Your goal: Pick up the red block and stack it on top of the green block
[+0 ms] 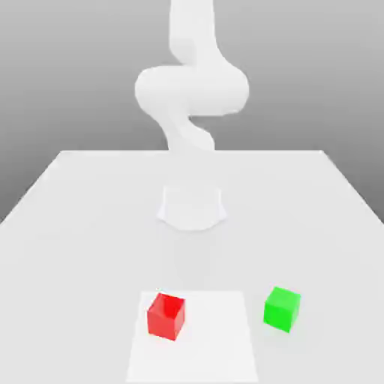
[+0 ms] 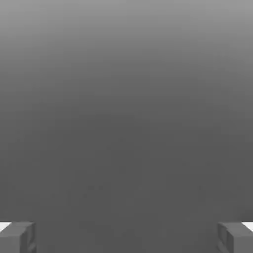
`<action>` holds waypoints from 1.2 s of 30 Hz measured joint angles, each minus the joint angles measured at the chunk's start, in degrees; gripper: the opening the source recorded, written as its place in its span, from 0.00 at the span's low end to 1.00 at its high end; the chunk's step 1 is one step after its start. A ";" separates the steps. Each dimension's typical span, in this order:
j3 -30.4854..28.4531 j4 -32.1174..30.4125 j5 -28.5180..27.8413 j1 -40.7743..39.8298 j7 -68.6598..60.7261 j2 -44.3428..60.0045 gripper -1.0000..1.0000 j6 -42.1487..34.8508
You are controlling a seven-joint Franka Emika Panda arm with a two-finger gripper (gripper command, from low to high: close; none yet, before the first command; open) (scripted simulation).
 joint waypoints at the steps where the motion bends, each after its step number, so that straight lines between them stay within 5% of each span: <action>1: 0.04 -1.27 0.03 -0.36 0.62 2.40 0.50 1.37; 19: -0.44 -21.53 -0.07 -5.05 10.72 40.13 0.50 23.03; 26: -0.25 -21.12 0.17 -5.37 11.21 54.69 0.50 34.78; 27: -0.32 -20.96 0.23 -5.27 11.19 55.78 0.00 35.68; 36: -0.19 -21.47 -0.01 -5.44 11.37 52.41 0.00 32.86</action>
